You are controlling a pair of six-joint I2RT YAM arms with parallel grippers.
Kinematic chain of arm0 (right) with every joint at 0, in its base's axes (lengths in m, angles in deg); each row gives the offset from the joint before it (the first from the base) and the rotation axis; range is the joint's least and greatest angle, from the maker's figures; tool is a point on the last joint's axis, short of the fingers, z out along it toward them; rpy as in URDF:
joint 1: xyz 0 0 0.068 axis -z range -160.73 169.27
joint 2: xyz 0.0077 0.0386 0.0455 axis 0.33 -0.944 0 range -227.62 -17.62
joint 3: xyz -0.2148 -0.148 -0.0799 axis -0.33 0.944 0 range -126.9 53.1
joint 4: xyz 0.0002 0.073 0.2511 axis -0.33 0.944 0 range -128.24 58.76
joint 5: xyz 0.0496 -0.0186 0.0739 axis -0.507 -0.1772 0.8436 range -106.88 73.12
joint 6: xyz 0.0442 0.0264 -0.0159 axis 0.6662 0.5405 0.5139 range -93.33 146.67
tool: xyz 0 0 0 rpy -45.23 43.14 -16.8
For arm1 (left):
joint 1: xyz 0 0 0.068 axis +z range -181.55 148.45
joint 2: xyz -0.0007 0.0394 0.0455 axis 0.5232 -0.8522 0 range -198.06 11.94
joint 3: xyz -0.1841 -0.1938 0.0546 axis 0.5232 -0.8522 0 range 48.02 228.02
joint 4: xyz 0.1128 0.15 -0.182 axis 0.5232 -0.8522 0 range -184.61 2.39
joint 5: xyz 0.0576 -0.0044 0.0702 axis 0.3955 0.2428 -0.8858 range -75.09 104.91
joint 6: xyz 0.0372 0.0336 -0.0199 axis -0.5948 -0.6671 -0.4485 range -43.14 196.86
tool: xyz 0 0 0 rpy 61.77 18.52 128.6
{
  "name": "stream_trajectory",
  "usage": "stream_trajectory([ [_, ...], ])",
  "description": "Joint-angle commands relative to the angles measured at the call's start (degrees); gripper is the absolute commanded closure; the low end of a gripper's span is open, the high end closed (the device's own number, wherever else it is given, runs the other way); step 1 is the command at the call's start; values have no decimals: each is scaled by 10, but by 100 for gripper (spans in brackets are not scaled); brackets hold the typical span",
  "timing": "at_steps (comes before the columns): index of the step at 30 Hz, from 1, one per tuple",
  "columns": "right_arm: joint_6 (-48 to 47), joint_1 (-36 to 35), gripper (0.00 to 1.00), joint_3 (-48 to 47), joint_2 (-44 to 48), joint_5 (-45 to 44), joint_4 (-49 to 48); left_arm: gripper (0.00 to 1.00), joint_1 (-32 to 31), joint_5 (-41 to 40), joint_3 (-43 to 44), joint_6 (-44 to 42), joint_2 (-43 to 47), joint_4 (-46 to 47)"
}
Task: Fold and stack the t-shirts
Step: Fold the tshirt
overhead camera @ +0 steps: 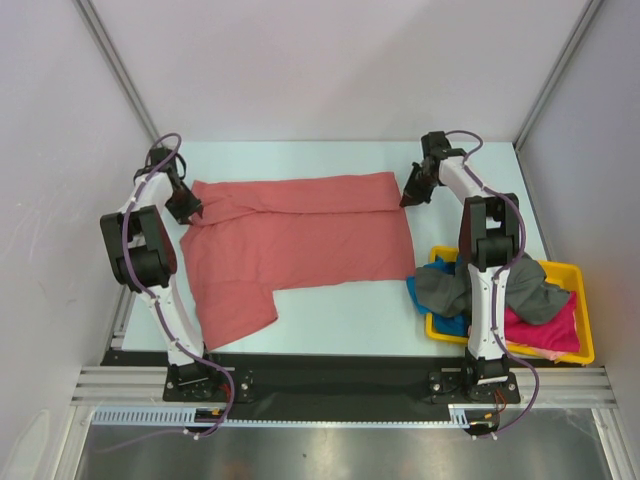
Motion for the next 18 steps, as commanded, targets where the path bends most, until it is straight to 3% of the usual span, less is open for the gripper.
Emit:
stream_trajectory([
  [1, -21, 9, 87, -20, 4, -13, 12, 58, -2, -22, -11, 2, 41, 5],
  [3, -30, 10, 70, -19, 8, -16, -8, 42, -1, -30, -9, -4, 51, 18],
  [6, -43, 11, 54, -31, 13, -23, -50, 33, 4, -29, 0, -8, 65, 63],
  [11, -88, 12, 51, -105, -30, -7, -77, 34, 6, 32, 47, -20, 9, 150],
  [18, -61, 27, 47, -172, -98, 63, -132, 36, 14, 43, 178, -36, -104, 180],
])
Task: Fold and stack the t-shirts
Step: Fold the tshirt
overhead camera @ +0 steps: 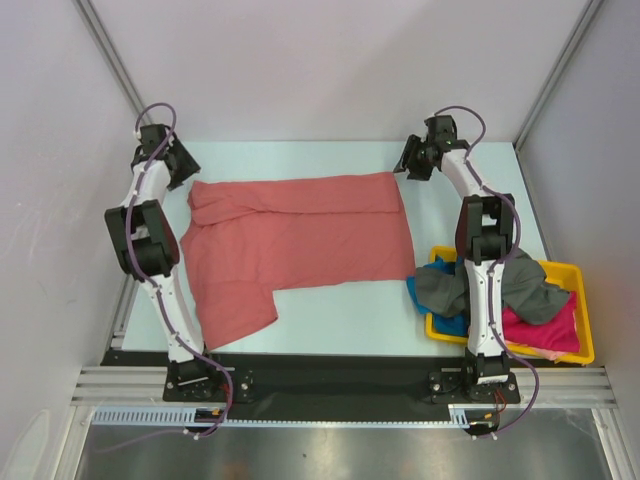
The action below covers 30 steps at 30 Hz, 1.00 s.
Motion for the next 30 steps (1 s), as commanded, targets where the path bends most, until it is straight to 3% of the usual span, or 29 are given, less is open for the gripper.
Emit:
stream_trajectory([
  [1, 6, 11, 44, -29, -26, 44, -49, 36, 9, 22, 75, -25, -57, 38],
  [7, 8, 10, 44, -60, -57, 71, -53, 40, 12, 28, 138, -44, -111, 24],
  [12, 23, 8, 47, -60, -75, 90, -78, 46, 14, 45, 142, -48, -124, 23],
  [22, 63, -4, 51, -85, -113, 103, -100, 47, 14, 50, 152, -35, -140, 4],
  [30, 68, -8, 58, -85, -122, 98, -105, 64, 18, 50, 163, -20, -160, -6],
])
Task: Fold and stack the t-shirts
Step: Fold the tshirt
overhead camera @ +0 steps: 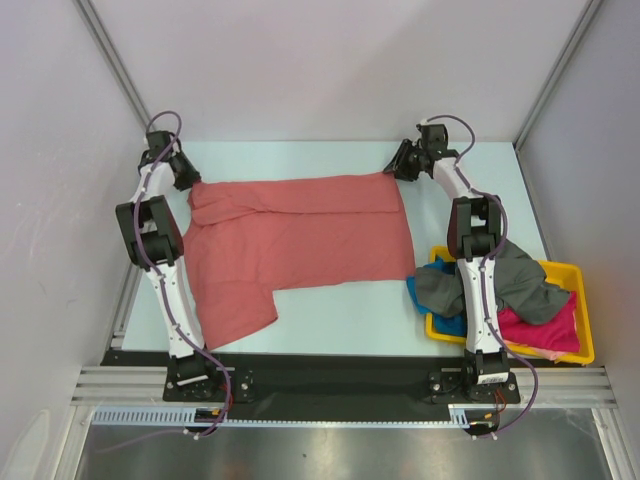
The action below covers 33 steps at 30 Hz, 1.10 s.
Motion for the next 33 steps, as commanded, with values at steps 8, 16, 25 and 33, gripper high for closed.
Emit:
stream_trajectory([
  [8, 49, -3, 93, -14, -21, -24, -38, 85, 27, 8, 10, 86, 2, 28],
  [16, 85, 9, 100, 3, -7, -93, -105, 100, 39, 17, -18, 157, -5, 100],
  [25, 126, 22, 100, -50, -52, -81, -122, 93, 41, 25, 46, 177, -58, 80],
  [33, 116, 39, 69, -63, -23, -138, -48, 41, 41, -39, 65, 125, -23, 43],
])
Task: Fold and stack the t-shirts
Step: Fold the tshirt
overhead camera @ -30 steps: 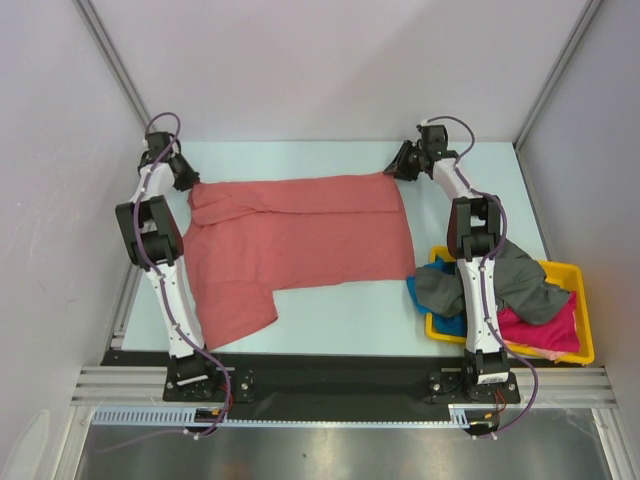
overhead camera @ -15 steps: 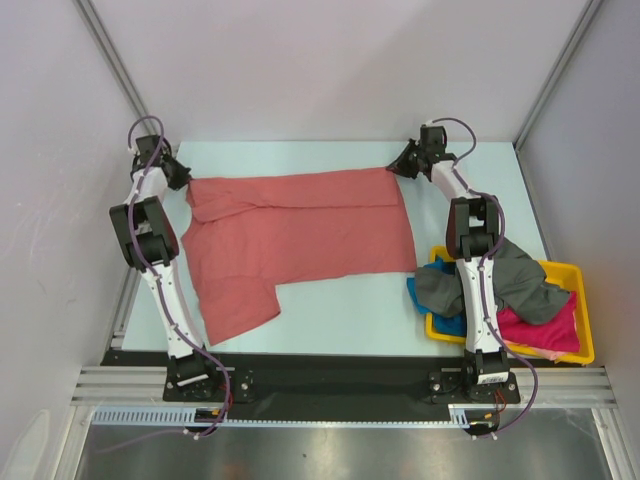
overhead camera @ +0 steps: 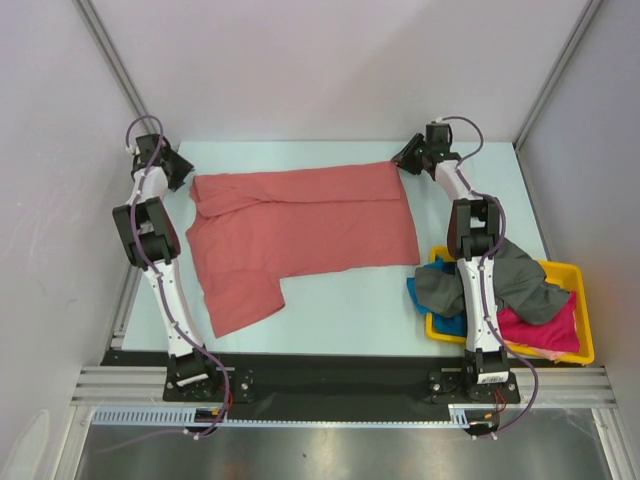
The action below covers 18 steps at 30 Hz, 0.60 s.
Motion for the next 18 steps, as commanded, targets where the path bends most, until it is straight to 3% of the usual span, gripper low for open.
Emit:
stream_trajectory([
  [1, -18, 28, 60, -28, 28, -69, 62, 41, 11, -56, 27, -42, 38, -29],
  [4, -60, 38, 47, -52, 53, -89, 138, 40, 8, -92, 15, -66, 76, -60],
  [7, -103, 38, 44, -63, 101, -121, 221, 40, 0, -135, -34, -66, 145, -78],
  [10, -123, 39, 44, 1, 166, -99, 250, 40, -38, -147, -160, -81, 221, -66],
  [15, -142, 22, 48, 113, 232, -28, 232, 41, -76, -141, -305, -76, 332, -58],
  [18, -123, 15, 62, 150, 238, -4, 222, 44, -91, -88, -358, -78, 372, -53],
])
